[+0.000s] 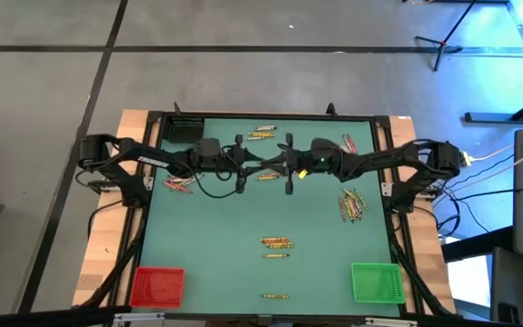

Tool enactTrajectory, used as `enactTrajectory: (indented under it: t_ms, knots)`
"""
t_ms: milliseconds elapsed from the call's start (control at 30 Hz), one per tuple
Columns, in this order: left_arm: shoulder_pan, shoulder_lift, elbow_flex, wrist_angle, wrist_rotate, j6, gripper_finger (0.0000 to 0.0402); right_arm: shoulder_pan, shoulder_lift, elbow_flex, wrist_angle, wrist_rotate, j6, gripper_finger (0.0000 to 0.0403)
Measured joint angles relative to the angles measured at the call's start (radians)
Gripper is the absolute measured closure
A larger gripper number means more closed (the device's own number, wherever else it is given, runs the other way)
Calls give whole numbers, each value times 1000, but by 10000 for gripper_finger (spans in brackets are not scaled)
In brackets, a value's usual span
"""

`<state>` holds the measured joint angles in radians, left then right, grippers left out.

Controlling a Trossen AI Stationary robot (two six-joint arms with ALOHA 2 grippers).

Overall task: Sort crayons
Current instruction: Put the green crayon into the black bin

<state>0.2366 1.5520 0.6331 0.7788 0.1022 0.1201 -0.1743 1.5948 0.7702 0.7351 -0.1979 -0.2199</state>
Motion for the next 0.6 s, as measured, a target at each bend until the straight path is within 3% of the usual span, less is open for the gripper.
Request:
enactTrajectory:
  t_ms: [267, 500, 600]
  knots:
    - [-18, 0, 0, 2, 31, 53, 303, 11, 0, 1, 2, 53, -24, 391]
    - [-16, 0, 0, -17, 19, 68, 388, 11, -1, 2, -44, 63, -22, 391]
    - [-17, -1, -1, -56, -16, 60, 395, 11, -1, 2, -86, 105, -11, 391]
